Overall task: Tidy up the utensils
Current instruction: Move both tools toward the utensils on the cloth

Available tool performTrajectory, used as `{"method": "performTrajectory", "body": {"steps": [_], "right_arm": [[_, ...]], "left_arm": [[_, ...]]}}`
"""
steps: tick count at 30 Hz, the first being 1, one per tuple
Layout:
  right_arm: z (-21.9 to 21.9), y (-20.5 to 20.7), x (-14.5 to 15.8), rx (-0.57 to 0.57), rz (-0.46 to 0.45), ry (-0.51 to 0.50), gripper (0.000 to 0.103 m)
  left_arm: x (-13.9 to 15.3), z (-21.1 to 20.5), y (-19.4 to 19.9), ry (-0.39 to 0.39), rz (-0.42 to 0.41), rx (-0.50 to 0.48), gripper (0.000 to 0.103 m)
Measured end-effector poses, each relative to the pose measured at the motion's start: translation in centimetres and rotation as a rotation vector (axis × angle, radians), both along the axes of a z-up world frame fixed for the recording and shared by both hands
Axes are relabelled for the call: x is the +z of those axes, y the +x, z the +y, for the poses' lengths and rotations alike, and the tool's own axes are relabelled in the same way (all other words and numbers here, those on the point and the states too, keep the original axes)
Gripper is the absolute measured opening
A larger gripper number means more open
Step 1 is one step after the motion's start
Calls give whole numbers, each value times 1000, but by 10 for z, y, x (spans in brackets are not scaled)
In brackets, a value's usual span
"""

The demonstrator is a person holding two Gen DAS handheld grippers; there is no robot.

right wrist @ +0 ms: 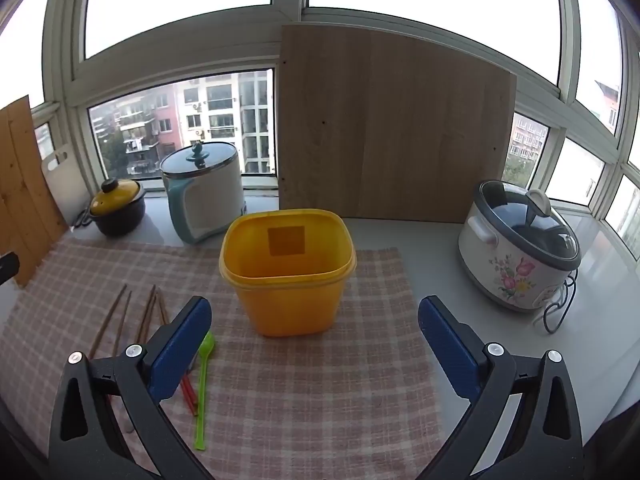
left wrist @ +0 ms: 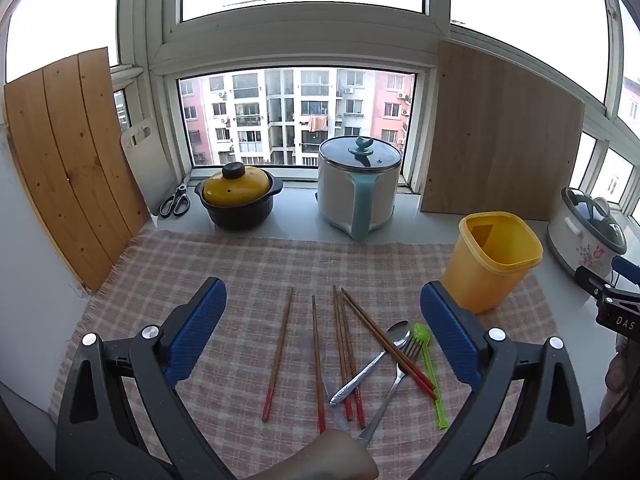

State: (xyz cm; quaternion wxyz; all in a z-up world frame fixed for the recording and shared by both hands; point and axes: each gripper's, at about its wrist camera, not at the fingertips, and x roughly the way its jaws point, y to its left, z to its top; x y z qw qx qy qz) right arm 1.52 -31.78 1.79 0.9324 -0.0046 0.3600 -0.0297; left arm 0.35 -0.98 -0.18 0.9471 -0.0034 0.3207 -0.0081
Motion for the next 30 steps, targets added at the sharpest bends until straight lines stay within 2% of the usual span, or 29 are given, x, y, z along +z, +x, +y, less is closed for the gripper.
{"method": "performTrajectory", "body": {"steps": [30], "right_arm": [[-1,2,-3,-2,-4,-16,102]], "left_arm": [[0,0,0,-5,4,-1,99]]}}
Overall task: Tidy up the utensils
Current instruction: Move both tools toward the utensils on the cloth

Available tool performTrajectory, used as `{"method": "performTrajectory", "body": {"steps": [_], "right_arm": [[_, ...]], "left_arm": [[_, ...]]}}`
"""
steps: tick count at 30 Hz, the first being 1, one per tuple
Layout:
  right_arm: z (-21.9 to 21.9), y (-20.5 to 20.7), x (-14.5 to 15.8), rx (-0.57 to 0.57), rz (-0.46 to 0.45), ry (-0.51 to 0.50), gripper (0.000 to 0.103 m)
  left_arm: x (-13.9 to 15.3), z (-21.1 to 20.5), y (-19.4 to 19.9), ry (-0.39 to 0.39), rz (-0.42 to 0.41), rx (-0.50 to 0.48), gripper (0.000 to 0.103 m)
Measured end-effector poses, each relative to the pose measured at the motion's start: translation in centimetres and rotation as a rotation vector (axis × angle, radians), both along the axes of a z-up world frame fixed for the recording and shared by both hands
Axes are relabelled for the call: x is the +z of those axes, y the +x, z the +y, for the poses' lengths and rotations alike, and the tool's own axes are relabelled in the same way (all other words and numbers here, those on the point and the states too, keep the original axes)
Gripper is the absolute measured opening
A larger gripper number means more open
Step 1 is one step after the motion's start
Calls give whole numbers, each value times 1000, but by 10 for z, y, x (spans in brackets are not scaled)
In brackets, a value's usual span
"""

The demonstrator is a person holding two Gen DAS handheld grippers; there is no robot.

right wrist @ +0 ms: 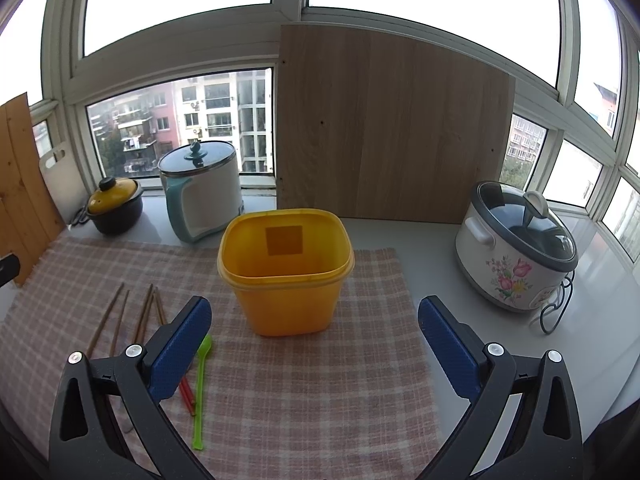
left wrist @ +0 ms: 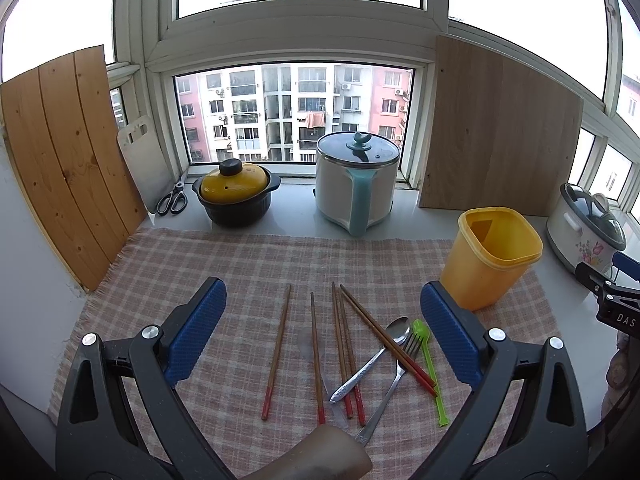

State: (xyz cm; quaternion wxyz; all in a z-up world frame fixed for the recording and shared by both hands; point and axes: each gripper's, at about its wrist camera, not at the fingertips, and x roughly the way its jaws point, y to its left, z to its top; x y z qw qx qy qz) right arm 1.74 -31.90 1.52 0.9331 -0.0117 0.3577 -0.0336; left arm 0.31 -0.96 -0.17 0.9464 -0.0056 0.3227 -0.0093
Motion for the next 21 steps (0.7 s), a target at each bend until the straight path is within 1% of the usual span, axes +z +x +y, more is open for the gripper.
{"method": "performTrajectory", "body": {"steps": [8,12,16,18,21], "right_arm": [[2,1,-1,5,10,-22,102],[2,1,-2,5,7,-16,102],[4,2,-4,11,18,-29,102],[6,3,-5,17,38,-66,102],[8,3,-7,28,53,-81,102]], "left_arm": [[-3,-3,-2,0,6,0,99],[-7,-5,-5,3,11,1,99],[-16,2,-6,2,22,0,99],[-16,5,-5,4,33,0,99],[-19,7,-3,7,45,6,99]]}}
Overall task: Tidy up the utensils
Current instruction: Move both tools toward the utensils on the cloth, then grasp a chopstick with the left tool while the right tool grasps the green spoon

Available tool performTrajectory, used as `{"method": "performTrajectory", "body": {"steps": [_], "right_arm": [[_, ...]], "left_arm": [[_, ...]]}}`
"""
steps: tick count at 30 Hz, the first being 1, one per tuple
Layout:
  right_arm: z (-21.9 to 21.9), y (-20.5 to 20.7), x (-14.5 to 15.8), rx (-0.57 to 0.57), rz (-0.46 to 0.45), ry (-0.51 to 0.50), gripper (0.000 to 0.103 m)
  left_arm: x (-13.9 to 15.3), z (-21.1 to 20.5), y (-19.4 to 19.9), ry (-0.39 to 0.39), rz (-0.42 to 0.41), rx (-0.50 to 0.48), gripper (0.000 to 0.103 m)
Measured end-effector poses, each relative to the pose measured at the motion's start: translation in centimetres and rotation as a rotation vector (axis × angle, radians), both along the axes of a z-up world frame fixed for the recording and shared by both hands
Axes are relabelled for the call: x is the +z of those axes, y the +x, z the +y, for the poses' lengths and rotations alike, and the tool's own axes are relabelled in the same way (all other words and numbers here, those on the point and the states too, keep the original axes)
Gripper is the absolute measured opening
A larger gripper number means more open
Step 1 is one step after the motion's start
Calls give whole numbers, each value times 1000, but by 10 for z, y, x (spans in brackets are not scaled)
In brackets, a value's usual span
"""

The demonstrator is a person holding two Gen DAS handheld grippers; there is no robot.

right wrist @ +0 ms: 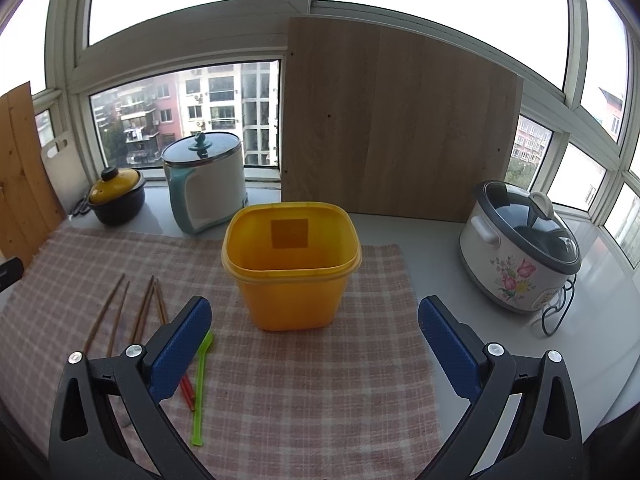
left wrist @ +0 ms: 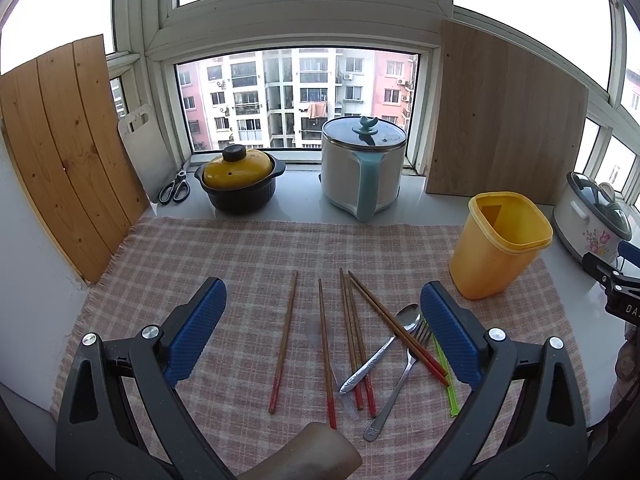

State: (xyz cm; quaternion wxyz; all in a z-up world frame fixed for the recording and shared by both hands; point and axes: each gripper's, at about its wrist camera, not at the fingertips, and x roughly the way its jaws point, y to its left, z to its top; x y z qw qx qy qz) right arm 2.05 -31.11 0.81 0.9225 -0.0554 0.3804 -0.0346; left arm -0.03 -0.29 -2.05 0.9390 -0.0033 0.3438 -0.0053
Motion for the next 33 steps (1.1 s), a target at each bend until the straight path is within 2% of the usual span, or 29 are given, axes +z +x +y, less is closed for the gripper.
{"method": "performTrajectory", "body": {"steps": [7,8,10,20,27,29,33], "right_arm": [[1,2,-6,13,-1,-16,102],[2,2,-10,13,-42,-9,102],[2,4,-13,19,-40,-8,102],[12,7,-45,144,-14,47,102],[16,15,-73,169,118,107,102],[16,15,-80,163,159,123,102],[19,18,-91,175,202,145,102]], "left_arm": [[-11,11,7,6,42,16,99],[-11,12,6,6,43,15,99],[-16,16,8,8,54,14,99],[-57,30,19,21,140,-1,97],[-92,49,30,-68,242,-6,70],[-104,54,34,-100,275,-9,58],[-122,60,42,-137,326,-14,47]]}}
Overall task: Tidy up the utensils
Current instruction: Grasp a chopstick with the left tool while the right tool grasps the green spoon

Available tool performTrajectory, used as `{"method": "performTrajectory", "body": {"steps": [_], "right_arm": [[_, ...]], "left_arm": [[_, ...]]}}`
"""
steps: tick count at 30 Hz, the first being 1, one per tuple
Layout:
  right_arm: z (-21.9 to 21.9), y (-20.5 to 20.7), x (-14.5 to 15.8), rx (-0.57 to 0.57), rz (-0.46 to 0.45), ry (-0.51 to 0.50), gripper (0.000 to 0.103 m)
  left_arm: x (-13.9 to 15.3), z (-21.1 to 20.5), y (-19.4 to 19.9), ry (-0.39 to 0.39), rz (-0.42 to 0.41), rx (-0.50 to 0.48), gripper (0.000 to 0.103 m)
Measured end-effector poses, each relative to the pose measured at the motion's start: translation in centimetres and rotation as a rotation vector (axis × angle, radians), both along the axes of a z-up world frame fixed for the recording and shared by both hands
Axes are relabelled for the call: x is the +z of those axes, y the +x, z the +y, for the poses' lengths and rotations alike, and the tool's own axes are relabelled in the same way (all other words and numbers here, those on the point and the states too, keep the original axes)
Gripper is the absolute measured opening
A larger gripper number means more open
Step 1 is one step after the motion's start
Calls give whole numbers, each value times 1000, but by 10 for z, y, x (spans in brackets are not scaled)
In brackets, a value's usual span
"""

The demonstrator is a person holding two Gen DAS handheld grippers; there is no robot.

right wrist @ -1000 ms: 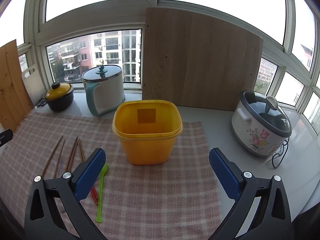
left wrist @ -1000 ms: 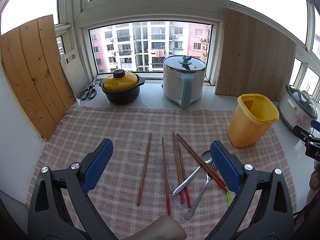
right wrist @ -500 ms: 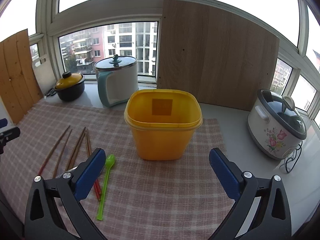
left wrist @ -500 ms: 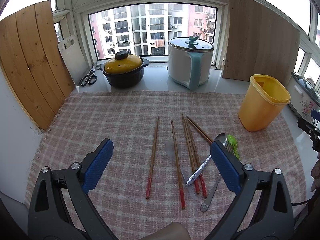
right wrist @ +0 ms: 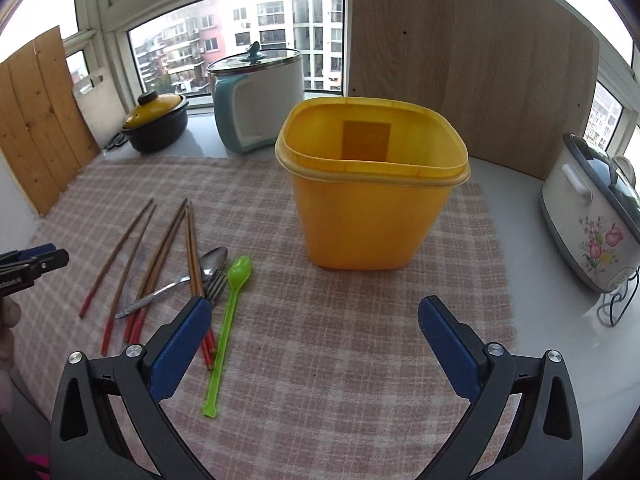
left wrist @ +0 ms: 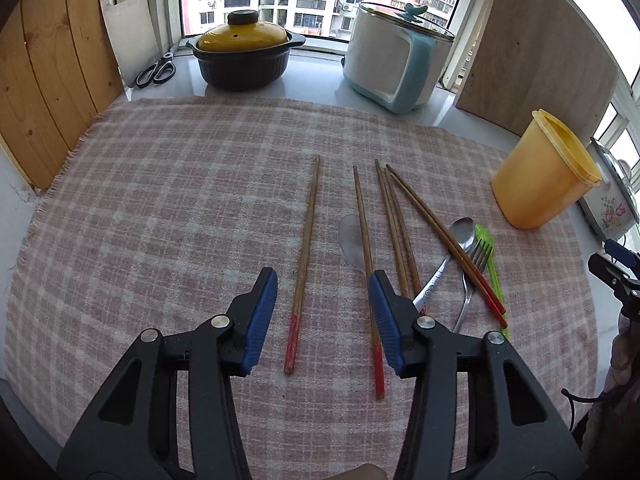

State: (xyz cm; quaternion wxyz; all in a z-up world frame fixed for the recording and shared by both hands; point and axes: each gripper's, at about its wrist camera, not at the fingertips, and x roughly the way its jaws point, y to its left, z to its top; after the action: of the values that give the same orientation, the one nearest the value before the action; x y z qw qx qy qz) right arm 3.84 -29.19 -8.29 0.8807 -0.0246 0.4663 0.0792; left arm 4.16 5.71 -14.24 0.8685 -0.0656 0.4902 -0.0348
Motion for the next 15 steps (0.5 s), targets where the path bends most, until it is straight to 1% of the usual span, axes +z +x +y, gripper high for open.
{"method": "performTrajectory", "body": {"steps": [3,5,6,9,11,13,14,15], "right_arm": [[5,2,-8,15,22,9,102],[8,6,-14,22,51,27,99],[9,8,-17,22,68,36,95],[16,14,-29,27,119,58,87],[22,16,-36,40,145,65,81],[28,18,-42,62,167,79,79],[31,20,-46,68,183,80,72],[34,20,-50,70,203,81,64]], "left_arm": [[-11,1,6,-3,26,-6,41],[-19,3,12,-11,44,-12,34],[-21,3,14,-14,49,-14,34],[-27,5,20,-20,65,-15,31],[-31,6,25,-26,74,-19,28],[-34,6,28,-30,80,-20,27],[-35,6,29,-31,84,-21,24],[-37,6,30,-33,88,-23,22]]}}
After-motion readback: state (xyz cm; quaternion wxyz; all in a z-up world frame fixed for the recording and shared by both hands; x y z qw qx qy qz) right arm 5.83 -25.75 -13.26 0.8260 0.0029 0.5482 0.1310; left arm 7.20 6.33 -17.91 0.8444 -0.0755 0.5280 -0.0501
